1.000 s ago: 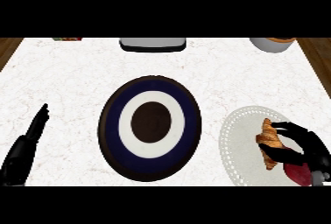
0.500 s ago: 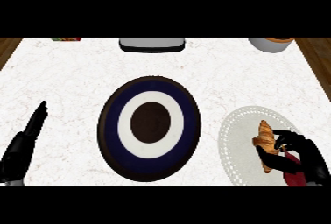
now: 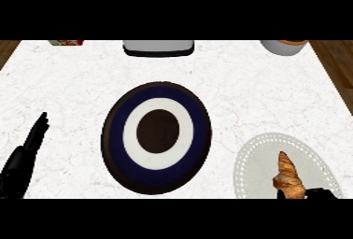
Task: Pick the croissant from the placemat and place it in the plate
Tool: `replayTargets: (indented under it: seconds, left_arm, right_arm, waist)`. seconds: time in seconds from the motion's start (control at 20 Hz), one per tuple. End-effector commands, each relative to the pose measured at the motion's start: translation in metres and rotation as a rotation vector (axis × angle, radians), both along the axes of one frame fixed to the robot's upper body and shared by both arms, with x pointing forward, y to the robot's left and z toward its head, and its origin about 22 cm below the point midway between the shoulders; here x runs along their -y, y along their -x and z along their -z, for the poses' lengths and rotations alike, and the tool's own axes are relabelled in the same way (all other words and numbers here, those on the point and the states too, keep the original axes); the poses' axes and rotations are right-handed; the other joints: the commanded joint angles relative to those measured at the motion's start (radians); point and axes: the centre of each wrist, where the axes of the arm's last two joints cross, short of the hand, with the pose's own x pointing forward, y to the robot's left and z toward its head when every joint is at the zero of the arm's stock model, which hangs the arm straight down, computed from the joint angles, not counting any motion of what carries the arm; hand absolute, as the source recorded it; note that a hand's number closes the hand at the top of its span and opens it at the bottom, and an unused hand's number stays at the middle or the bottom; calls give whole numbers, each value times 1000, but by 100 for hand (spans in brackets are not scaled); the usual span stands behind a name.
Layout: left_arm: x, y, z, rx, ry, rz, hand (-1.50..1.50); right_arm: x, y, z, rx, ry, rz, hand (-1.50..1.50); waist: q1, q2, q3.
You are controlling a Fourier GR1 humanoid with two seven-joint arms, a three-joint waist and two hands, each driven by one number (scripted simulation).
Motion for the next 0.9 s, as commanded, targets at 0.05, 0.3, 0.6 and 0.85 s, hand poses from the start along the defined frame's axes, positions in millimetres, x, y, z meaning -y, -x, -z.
replayTargets:
  seconds: [0.05, 0.3, 0.6, 0.85]
  left_arm:
    - [11, 1, 12, 0, 4, -19, 0]
    - [-2, 3, 1, -14, 5, 7, 0]
    - [6, -3, -3, 2, 0, 22, 0]
    - [16, -11, -1, 12, -9, 29, 0]
  right_arm:
    - [-20, 39, -23, 159, 117, 95, 150]
    - [-49, 46, -68, 406, 204, 50, 150]
    - [-89, 53, -113, 544, 148, -168, 150]
    - [-123, 51, -145, 599, 127, -242, 150]
  waist:
    - [-4, 9, 15]
    - [2, 9, 15]
    - [21, 12, 16]
    - [26, 16, 15]
